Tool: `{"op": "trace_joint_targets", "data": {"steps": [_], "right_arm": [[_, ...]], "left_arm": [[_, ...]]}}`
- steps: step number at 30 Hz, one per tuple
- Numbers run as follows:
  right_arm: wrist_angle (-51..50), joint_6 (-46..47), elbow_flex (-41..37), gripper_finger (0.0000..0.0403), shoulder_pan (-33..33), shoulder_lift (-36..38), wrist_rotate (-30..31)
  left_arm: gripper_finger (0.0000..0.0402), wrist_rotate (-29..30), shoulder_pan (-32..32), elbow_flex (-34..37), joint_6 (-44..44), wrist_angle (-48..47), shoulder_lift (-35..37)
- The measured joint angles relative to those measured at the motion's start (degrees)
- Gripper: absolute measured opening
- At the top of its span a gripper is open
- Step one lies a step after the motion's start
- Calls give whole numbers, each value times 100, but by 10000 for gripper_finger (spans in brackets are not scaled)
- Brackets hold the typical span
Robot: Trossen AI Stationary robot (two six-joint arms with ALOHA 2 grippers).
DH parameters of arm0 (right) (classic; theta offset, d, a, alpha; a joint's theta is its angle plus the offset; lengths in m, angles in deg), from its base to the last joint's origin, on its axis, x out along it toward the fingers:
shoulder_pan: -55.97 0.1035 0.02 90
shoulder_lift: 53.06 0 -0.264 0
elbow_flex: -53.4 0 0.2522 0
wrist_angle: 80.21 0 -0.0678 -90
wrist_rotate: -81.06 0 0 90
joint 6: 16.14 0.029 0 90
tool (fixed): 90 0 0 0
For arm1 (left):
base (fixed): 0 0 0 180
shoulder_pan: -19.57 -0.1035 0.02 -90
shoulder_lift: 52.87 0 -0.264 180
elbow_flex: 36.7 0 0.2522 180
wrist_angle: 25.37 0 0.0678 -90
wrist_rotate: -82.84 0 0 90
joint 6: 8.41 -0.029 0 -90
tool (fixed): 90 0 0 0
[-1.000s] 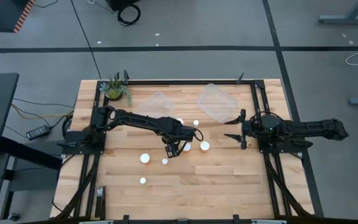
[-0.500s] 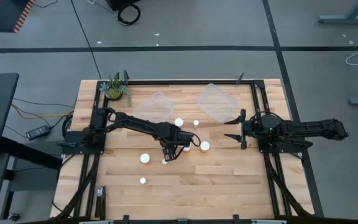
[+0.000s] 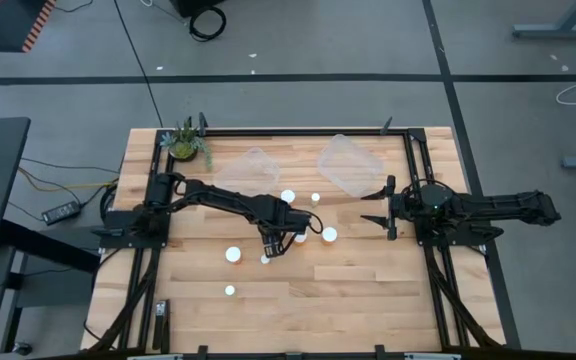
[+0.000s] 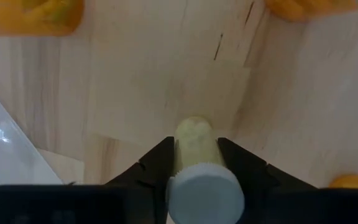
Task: Pick and place medicine bottles into bin by pill shape (circle, oval)
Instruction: Put the middle small yellow pill bottle into the left transparent bin
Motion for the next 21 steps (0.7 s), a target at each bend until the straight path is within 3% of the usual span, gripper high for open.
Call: {"op": "trace_joint_targets", "data": {"steps": [8, 21], "right_arm": [[0, 0, 0, 255, 0, 0, 0], [-1, -1, 0, 255, 0, 0, 0]], "left_arm": [[111, -90, -90, -2, -104, -67, 122], [114, -109, -704, -4, -183, -146, 1050]]}}
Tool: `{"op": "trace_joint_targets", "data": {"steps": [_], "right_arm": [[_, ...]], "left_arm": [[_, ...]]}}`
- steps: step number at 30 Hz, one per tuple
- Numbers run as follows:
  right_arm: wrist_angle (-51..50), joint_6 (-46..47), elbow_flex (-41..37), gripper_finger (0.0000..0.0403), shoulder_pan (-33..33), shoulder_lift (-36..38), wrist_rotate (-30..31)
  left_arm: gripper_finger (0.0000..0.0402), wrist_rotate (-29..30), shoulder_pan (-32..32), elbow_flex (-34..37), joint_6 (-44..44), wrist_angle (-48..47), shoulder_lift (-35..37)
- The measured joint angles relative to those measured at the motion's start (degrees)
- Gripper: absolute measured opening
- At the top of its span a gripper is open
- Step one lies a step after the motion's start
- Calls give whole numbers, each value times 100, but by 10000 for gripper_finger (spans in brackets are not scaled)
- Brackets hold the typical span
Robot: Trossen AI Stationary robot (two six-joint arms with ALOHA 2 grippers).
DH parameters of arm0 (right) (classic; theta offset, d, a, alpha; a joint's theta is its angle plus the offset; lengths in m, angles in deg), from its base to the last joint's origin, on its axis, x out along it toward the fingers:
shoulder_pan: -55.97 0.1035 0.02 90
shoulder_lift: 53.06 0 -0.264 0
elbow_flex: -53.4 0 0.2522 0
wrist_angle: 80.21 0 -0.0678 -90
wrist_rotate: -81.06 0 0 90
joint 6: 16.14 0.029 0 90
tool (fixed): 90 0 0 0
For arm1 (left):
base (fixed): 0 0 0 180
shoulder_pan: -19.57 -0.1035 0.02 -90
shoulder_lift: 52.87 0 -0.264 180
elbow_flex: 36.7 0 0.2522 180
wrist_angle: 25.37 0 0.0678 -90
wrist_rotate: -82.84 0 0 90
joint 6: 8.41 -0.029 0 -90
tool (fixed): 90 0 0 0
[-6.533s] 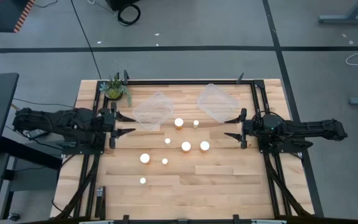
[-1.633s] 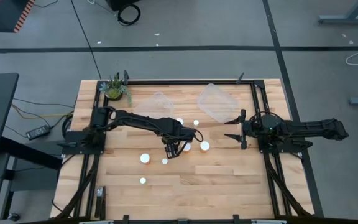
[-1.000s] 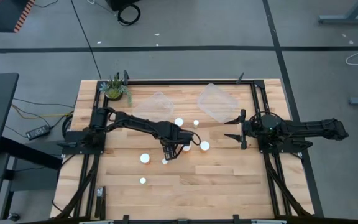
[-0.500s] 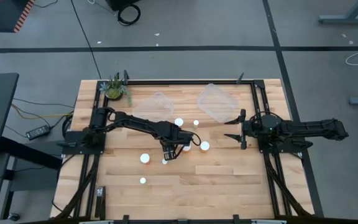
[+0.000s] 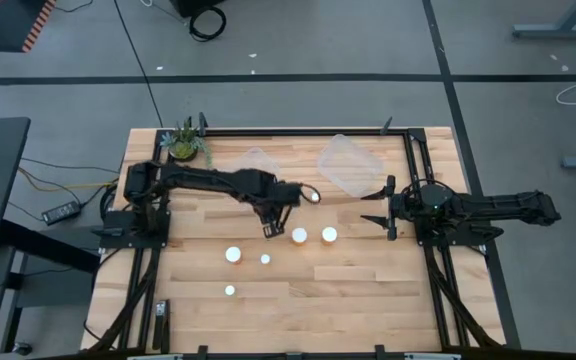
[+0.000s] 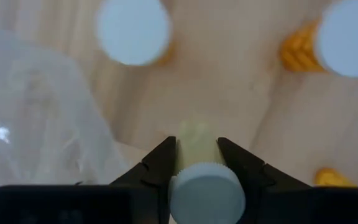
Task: Pick and place medicine bottles into bin by pill shape (circle, oval)
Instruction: Put the middle small yellow pill bottle into the left transparent bin
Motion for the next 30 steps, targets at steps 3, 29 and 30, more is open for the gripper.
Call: {"op": "trace_joint_targets", "data": {"steps": [3, 29, 30], "right_arm": [[-1, 1, 0, 255, 0, 0, 0], [-1, 1, 0, 255, 0, 0, 0], [0, 1, 0, 255, 0, 0, 0]], "left_arm": [[120, 0, -235, -2, -115, -26, 88], [120, -1, -2325, 0, -807, 106, -357], [121, -2, -2341, 0, -867, 120, -414]]}}
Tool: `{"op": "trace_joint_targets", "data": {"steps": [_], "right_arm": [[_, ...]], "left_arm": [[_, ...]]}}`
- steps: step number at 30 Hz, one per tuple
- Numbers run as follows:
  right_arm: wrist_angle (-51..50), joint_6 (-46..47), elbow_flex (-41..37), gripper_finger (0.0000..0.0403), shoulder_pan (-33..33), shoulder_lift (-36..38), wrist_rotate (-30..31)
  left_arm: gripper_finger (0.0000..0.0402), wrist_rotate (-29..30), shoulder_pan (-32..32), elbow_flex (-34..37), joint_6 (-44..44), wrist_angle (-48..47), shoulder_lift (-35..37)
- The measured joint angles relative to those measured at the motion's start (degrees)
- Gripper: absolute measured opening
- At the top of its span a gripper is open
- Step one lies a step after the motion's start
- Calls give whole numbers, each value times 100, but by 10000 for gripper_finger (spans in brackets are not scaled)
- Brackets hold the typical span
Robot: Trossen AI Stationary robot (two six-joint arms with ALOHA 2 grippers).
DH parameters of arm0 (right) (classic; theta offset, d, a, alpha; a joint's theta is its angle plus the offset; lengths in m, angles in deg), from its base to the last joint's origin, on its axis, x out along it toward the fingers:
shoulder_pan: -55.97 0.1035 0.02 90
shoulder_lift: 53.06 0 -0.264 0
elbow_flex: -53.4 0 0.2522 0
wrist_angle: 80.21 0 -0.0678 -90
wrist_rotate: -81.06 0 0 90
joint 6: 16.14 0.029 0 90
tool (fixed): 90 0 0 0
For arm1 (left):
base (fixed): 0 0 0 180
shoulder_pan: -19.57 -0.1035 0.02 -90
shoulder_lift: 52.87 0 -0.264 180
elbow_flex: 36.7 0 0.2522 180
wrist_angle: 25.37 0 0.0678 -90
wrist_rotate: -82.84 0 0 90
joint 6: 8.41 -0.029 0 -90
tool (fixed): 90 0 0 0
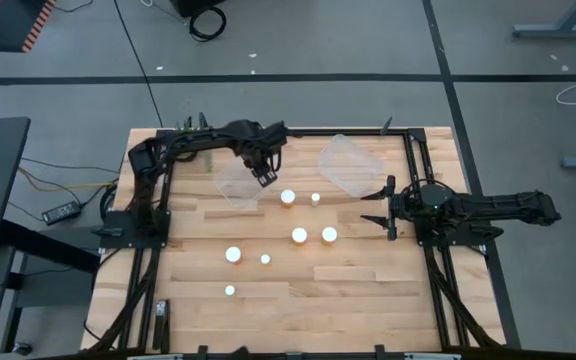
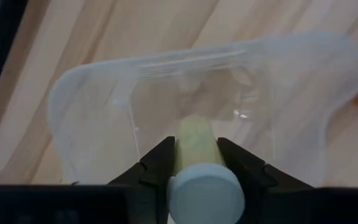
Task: Pick and place medicine bottles into bin by pill shape (circle, oval)
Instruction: Put the middle small yellow pill bottle into the left transparent bin
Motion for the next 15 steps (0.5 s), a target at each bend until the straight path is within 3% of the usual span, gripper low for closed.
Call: {"op": "trace_joint_targets", "data": {"steps": [15], "right_arm": [[1, 0, 0, 255, 0, 0, 2]], "left_arm": [[120, 63, -147, 2, -48, 448, -423]]}}
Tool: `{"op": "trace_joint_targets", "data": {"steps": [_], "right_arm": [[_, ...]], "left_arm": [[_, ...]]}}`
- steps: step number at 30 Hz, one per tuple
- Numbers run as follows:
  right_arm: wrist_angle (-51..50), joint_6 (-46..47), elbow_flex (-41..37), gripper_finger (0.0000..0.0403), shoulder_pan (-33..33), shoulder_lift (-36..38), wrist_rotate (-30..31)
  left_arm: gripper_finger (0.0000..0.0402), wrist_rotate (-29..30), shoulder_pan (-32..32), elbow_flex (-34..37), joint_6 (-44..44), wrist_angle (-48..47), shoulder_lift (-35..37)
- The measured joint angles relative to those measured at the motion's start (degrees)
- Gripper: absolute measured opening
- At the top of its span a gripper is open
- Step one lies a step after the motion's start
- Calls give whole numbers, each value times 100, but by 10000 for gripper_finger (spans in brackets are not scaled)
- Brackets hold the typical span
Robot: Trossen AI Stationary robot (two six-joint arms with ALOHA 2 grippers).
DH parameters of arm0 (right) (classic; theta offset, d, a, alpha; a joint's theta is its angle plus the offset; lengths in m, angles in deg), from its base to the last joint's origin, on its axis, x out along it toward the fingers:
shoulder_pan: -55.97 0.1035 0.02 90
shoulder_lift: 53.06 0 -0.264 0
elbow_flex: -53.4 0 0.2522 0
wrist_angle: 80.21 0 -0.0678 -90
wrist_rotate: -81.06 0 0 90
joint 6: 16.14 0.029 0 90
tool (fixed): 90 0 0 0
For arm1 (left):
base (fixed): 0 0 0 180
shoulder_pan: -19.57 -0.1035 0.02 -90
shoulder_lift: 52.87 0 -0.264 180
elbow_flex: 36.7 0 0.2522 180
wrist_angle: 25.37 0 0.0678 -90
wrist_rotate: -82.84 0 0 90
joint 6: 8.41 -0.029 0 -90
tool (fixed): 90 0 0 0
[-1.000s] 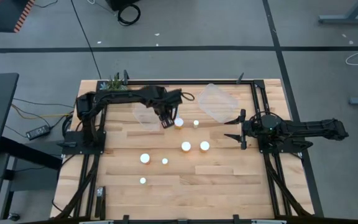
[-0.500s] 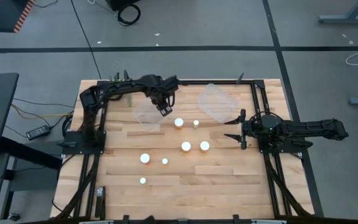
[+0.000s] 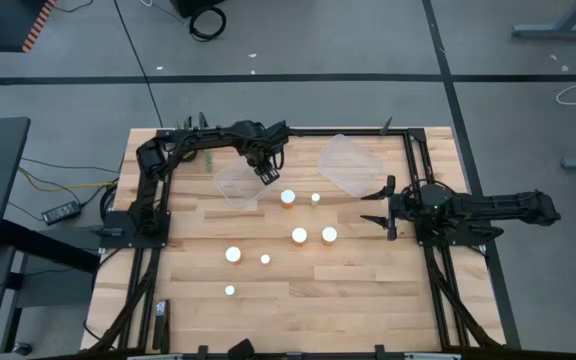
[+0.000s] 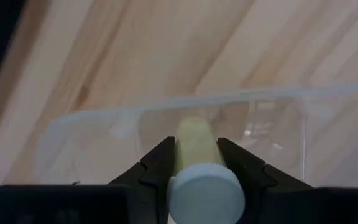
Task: Pick and place medicine bottles into bin by pill shape (circle, oval)
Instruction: Put the middle small yellow pill bottle into the left transparent bin
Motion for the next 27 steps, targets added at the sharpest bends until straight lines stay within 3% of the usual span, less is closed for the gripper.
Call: {"op": "trace_joint_targets", "data": {"steps": [12, 27], "right_arm": [[-2, 0, 0, 255, 0, -4, -1], [-2, 0, 0, 255, 0, -4, 0]], "left_arm": [[126, 6, 2, -7, 25, 20, -221], [220, 68, 4, 0, 55, 85, -234]]}}
